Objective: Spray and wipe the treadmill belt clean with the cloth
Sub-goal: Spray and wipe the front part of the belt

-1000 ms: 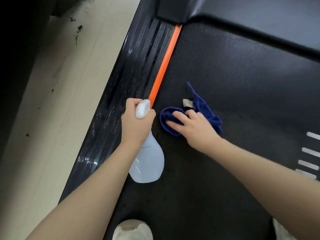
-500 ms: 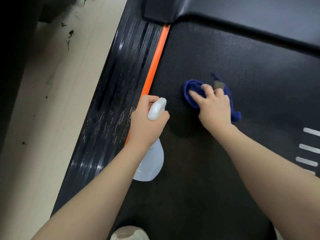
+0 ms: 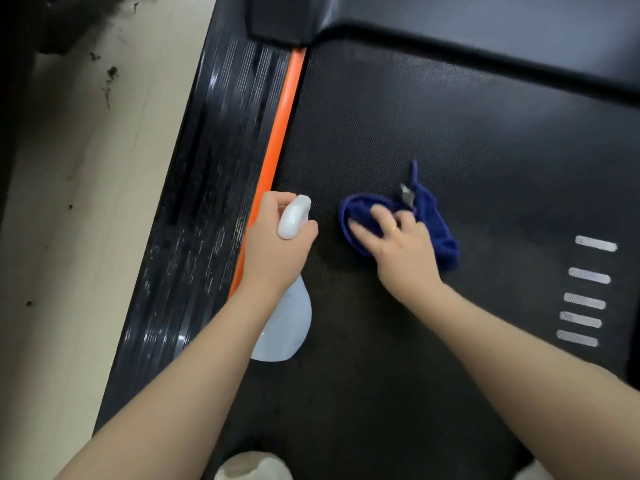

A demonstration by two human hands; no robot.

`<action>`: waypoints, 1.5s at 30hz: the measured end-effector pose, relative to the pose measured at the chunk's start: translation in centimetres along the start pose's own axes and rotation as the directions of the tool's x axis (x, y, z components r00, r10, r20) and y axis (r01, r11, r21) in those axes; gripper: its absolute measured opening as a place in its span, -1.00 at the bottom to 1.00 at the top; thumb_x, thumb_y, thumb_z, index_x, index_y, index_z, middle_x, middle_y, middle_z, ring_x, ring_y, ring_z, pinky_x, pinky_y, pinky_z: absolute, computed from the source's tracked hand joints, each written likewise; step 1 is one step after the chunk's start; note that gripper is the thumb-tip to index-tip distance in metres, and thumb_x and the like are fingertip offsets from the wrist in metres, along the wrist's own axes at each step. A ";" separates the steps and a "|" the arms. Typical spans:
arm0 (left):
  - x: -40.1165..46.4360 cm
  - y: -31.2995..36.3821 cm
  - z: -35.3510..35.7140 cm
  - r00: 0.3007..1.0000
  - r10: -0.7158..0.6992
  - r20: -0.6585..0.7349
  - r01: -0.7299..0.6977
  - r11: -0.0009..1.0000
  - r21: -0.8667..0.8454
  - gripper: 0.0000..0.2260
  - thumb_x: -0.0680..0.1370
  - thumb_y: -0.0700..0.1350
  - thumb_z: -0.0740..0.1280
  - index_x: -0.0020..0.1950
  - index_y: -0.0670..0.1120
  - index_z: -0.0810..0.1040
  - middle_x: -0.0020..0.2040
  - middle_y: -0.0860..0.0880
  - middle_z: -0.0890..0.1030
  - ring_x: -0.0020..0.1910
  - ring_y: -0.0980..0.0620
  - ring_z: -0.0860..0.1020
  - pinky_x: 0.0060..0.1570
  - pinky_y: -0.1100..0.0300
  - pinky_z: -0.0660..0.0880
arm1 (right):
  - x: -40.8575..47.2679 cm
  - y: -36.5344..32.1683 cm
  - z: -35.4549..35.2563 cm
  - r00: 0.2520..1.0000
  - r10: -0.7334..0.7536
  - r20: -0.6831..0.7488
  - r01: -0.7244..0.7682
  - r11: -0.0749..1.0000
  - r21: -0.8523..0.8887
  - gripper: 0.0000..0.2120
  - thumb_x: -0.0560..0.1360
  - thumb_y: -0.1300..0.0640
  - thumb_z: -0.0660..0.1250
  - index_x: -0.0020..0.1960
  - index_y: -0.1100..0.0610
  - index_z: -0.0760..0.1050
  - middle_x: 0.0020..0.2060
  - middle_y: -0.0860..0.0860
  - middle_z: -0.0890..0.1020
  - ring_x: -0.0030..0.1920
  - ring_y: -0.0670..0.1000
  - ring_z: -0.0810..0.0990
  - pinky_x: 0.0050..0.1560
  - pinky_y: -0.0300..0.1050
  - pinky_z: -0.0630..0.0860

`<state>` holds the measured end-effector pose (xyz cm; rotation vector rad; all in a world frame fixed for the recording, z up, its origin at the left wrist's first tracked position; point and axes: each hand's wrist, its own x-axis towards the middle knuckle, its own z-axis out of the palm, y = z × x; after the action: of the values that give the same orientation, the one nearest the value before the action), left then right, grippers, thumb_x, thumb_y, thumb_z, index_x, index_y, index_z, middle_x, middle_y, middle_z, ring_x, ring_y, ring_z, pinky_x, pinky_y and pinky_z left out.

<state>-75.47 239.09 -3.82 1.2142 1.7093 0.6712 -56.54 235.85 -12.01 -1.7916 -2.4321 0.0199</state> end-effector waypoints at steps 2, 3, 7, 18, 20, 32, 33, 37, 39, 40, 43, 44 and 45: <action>-0.1 0.2 0.3 1.000 -0.009 0.019 0.009 1.000 0.005 -0.77 0.48 -0.20 0.38 0.06 0.02 0.43 -0.13 0.23 0.50 -0.20 0.43 0.47 -0.21 0.47 0.38 | -2.0 0.8 -0.7 0.980 -0.177 0.087 0.176 0.984 0.030 -0.54 0.34 0.23 0.26 0.23 0.01 0.54 0.18 0.16 0.47 -0.06 0.23 0.47 -0.27 0.00 0.42; -0.1 0.2 0.4 1.000 -0.005 0.027 0.005 1.000 0.008 -0.77 0.48 -0.21 0.38 0.06 0.02 0.43 -0.14 0.23 0.50 -0.20 0.43 0.47 -0.23 0.49 0.37 | -1.5 1.8 -1.1 0.972 -0.213 0.098 0.211 0.977 0.030 -0.56 0.36 0.21 0.23 0.21 0.00 0.56 0.16 0.17 0.51 -0.07 0.25 0.51 -0.28 0.01 0.45; -0.8 0.2 0.5 0.998 0.048 0.037 -0.049 0.999 0.014 -0.76 0.48 -0.24 0.38 0.05 0.01 0.43 -0.14 0.24 0.50 -0.18 0.44 0.48 -0.23 0.54 0.36 | 3.8 5.2 -1.5 0.975 0.209 0.078 -0.209 0.978 -0.014 -0.53 0.34 0.28 0.29 0.22 0.02 0.55 0.17 0.24 0.52 -0.10 0.32 0.51 -0.21 0.08 0.45; -0.8 0.2 0.7 0.998 0.060 0.009 -0.060 0.998 0.028 -0.75 0.47 -0.25 0.38 0.04 0.03 0.44 -0.13 0.24 0.51 -0.18 0.44 0.48 -0.23 0.55 0.36 | 1.9 3.7 -1.6 0.996 0.063 0.061 -0.063 0.998 0.005 -0.57 0.32 0.20 0.21 0.14 -0.01 0.59 0.06 0.17 0.58 -0.21 0.25 0.51 -0.31 -0.01 0.42; -0.9 0.2 0.5 0.998 0.061 -0.001 -0.061 0.998 0.024 -0.75 0.47 -0.25 0.38 0.04 0.03 0.44 -0.12 0.23 0.51 -0.18 0.44 0.48 -0.22 0.55 0.36 | 3.5 2.9 -1.9 0.969 0.243 0.046 -0.244 0.969 0.026 -0.56 0.33 0.19 0.14 0.13 0.03 0.60 0.06 0.20 0.59 -0.22 0.26 0.52 -0.30 -0.01 0.43; -1.3 -0.3 -1.6 0.996 0.002 -0.094 -0.010 0.997 -0.082 -0.72 0.46 -0.19 0.39 0.13 -0.03 0.45 -0.03 0.17 0.53 -0.05 0.26 0.53 -0.07 0.29 0.48 | 7.0 -0.9 -3.3 0.891 0.268 0.367 -0.289 0.957 0.002 -0.44 0.53 0.18 0.20 0.48 -0.05 0.15 0.43 0.12 0.16 0.23 0.22 0.30 0.12 0.05 0.34; -1.5 -0.3 -2.0 0.992 -0.012 -0.129 -0.002 0.995 -0.102 -0.74 0.48 -0.22 0.38 0.12 -0.03 0.44 -0.04 0.17 0.53 -0.07 0.30 0.53 -0.11 0.35 0.47 | 6.9 -1.6 -3.5 0.891 0.228 0.394 -0.262 0.965 0.033 -0.44 0.54 0.18 0.19 0.49 -0.06 0.12 0.43 0.11 0.14 0.25 0.21 0.29 0.14 0.04 0.34; -1.8 -0.6 -4.1 0.939 -0.111 -0.325 0.030 0.970 -0.243 -0.78 0.50 -0.22 0.37 0.06 0.01 0.42 -0.07 0.16 0.52 -0.13 0.34 0.52 -0.16 0.34 0.47 | 4.9 -3.2 -3.7 0.925 0.023 0.379 -0.141 0.948 0.286 -0.46 0.56 0.23 0.14 0.49 -0.08 0.16 0.42 0.08 0.18 0.23 0.16 0.30 0.16 0.03 0.38; -1.7 -0.8 -4.9 0.918 -0.159 -0.363 0.051 0.956 -0.290 -0.78 0.50 -0.22 0.36 0.04 0.03 0.42 -0.11 0.18 0.51 -0.19 0.38 0.50 -0.20 0.33 0.45 | 5.3 -3.8 -3.7 0.928 0.123 0.351 -0.254 0.899 0.358 -0.46 0.56 0.27 0.14 0.48 -0.06 0.20 0.41 0.09 0.21 0.24 0.16 0.30 0.18 0.04 0.38; -1.6 -0.8 -5.2 0.917 -0.176 -0.357 0.066 0.952 -0.299 -0.79 0.50 -0.22 0.35 0.03 0.04 0.43 -0.13 0.18 0.50 -0.23 0.40 0.49 -0.23 0.34 0.45 | 5.6 -4.3 -3.7 0.919 0.172 0.356 -0.314 0.864 0.393 -0.47 0.56 0.29 0.13 0.48 -0.05 0.21 0.40 0.09 0.23 0.24 0.16 0.30 0.20 0.05 0.38; -1.5 -0.7 -5.4 0.925 -0.197 -0.325 0.095 0.947 -0.306 -0.78 0.49 -0.23 0.35 0.02 0.03 0.42 -0.20 0.22 0.48 -0.30 0.39 0.47 -0.31 0.38 0.45 | 6.4 -5.5 -3.6 0.910 0.199 0.363 -0.358 0.819 0.449 -0.49 0.56 0.30 0.13 0.46 -0.02 0.25 0.38 0.10 0.25 0.25 0.16 0.31 0.22 0.02 0.37; -1.6 -0.7 -5.5 0.926 -0.208 -0.316 0.109 0.946 -0.305 -0.77 0.49 -0.22 0.35 0.03 0.04 0.40 -0.19 0.23 0.47 -0.26 0.35 0.47 -0.30 0.35 0.45 | 6.6 -5.8 -3.8 0.918 0.184 0.351 -0.339 0.822 0.457 -0.49 0.56 0.30 0.13 0.46 -0.01 0.26 0.38 0.11 0.25 0.25 0.16 0.31 0.22 -0.01 0.36; -1.6 -0.7 -5.5 0.924 -0.222 -0.312 0.123 0.944 -0.308 -0.75 0.49 -0.20 0.35 0.06 0.06 0.39 -0.16 0.21 0.45 -0.21 0.29 0.47 -0.27 0.32 0.44 | 6.9 -6.2 -3.9 0.925 0.171 0.339 -0.321 0.829 0.458 -0.49 0.56 0.30 0.13 0.46 -0.01 0.25 0.38 0.11 0.25 0.25 0.16 0.30 0.21 -0.03 0.35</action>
<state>-80.51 237.74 -1.39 0.7637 1.8991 1.0245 -64.06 240.30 -6.98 -1.9183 -2.0433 0.9175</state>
